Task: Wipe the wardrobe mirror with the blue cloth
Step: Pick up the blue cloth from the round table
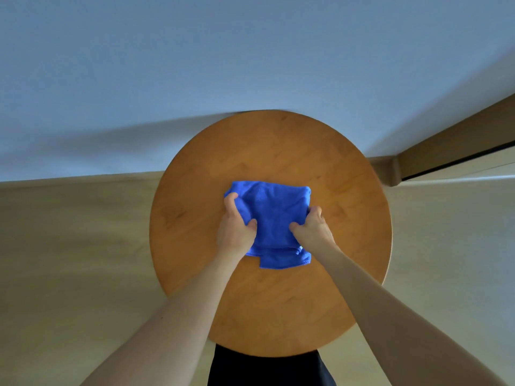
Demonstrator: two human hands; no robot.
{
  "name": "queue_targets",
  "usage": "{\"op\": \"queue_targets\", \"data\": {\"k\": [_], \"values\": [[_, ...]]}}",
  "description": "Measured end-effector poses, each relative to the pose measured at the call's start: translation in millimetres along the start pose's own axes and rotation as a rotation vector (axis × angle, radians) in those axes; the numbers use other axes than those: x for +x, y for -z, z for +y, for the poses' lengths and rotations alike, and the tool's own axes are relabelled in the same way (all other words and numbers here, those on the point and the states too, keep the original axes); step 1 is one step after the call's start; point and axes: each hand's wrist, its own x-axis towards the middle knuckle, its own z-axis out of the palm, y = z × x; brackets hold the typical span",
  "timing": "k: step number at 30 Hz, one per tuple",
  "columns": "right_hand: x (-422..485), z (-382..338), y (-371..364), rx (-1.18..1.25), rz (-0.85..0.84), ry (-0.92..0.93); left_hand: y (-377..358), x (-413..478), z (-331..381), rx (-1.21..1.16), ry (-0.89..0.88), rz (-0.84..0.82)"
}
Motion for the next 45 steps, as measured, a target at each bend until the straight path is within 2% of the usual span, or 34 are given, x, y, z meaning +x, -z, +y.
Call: {"op": "queue_targets", "data": {"k": [5,9,11,18,24,28,34,38,45], "values": [[-7,2,10,0.183,-0.018,-0.064,-5,-8,7,-0.387,0.199,-0.080],[-19,3,33,0.298,-0.040,-0.061,6,-20,19,-0.545,0.270,-0.243],[-28,3,47,0.354,-0.048,-0.043,15,-28,31,-0.629,0.308,-0.267],[-71,-10,98,0.457,-0.065,0.092,45,-69,73,-0.803,0.210,-0.378],[-104,-26,137,0.489,-0.150,0.219,70,-100,103,-0.809,0.152,-0.216],[-129,-47,162,0.424,-0.198,0.319,98,-125,120,-0.851,0.149,-0.194],[-158,-68,183,0.415,-0.367,0.416,137,-161,118,-0.907,0.072,-0.170],[-178,-79,180,0.379,-0.435,0.483,156,-183,104,-0.955,0.059,-0.132],[-223,-116,139,0.293,-0.441,0.546,193,-222,64,-1.071,0.078,-0.019]]}}
